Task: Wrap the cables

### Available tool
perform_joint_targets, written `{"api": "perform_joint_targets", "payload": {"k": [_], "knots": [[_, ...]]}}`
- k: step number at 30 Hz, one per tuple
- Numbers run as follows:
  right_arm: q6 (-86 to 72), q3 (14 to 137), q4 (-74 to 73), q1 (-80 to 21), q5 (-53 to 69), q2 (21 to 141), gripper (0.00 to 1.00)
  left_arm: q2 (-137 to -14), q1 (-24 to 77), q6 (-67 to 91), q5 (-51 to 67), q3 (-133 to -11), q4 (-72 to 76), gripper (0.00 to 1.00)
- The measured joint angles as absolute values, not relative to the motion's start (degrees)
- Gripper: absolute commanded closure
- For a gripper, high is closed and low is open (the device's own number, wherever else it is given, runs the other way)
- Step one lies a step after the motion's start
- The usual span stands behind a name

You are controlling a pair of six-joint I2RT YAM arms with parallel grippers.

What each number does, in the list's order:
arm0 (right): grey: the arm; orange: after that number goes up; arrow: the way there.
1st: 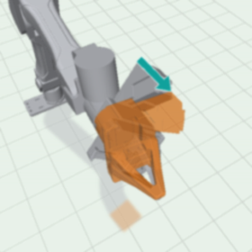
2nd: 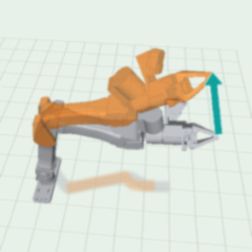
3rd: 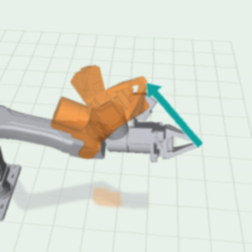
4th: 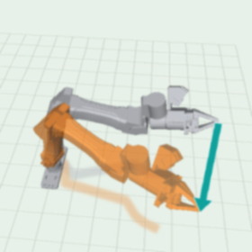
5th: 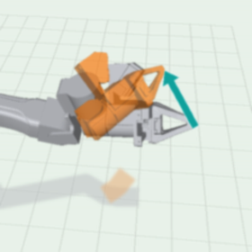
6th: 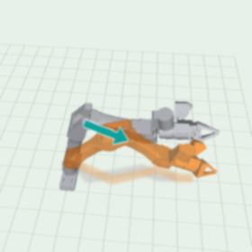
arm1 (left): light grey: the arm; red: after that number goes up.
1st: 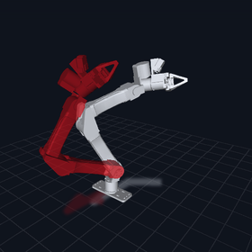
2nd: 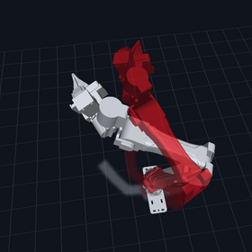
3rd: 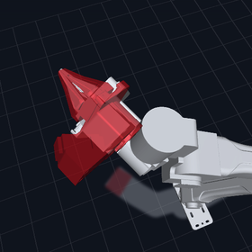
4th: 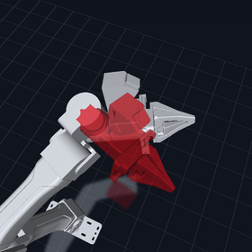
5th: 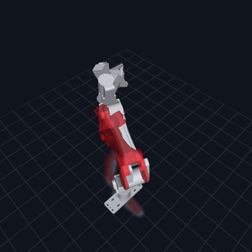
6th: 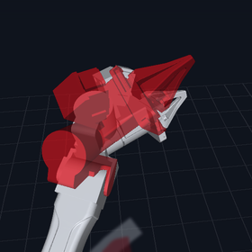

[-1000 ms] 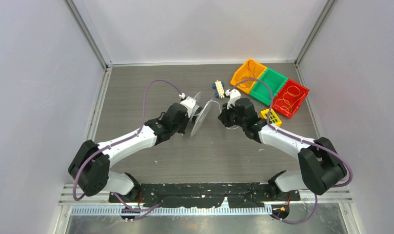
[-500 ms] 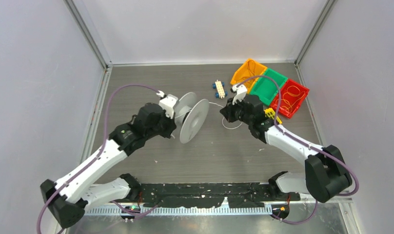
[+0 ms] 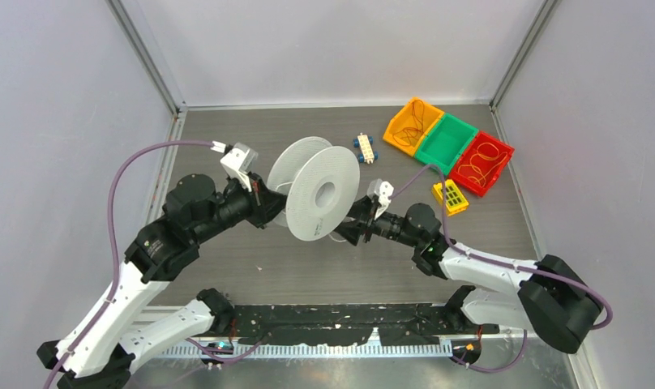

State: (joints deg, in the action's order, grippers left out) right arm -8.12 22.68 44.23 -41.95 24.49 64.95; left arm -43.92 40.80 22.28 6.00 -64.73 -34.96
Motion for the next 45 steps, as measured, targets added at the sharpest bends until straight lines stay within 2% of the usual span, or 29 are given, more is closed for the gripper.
{"api": "perform_joint_targets", "payload": {"k": [5,15,19,27,29,31,34,39,41,45], "knots": [[-9.0,19.8,56.5,-45.8,24.8,70.5,0.38,-43.7,40.8,25.1,7.2,-65.6,-34.3,1.00],[-6.0,14.2,65.9,-48.7,16.9,75.7,0.32,-43.4,40.8,28.9,9.4,-66.6,-32.3,1.00],[-3.9,13.6,71.6,-48.7,16.8,81.7,0.33,-42.6,40.8,30.0,9.6,-66.7,-30.7,1.00],[-5.2,13.7,77.2,-48.9,16.5,94.3,0.59,-42.4,40.8,30.0,5.3,-69.6,-29.0,1.00],[-6.5,13.1,78.1,-49.6,15.4,95.4,0.68,-42.2,40.8,30.1,2.2,-69.6,-28.6,1.00],[-7.6,12.6,78.4,-51.3,13.4,95.5,0.81,-42.2,40.8,30.5,-0.9,-69.6,-28.0,1.00],[-8.1,12.5,77.9,-54.8,9.7,95.5,0.92,-42.6,40.7,31.2,-5.2,-69.3,-26.3,1.00],[-9.1,12.1,72.9,-61.7,2.9,91.4,0.95,-44.6,40.1,31.1,-13.3,-69.1,-24.4,1.00],[-8.7,13.0,66.5,-64.6,0.3,86.0,0.94,-46.0,39.9,30.7,-17.3,-69.1,-24.3,1.00],[-6.5,22.9,49.5,-71.7,-5.8,77.5,0.95,-48.9,39.8,29.3,-24.3,-67.9,-24.4,1.00]]}}
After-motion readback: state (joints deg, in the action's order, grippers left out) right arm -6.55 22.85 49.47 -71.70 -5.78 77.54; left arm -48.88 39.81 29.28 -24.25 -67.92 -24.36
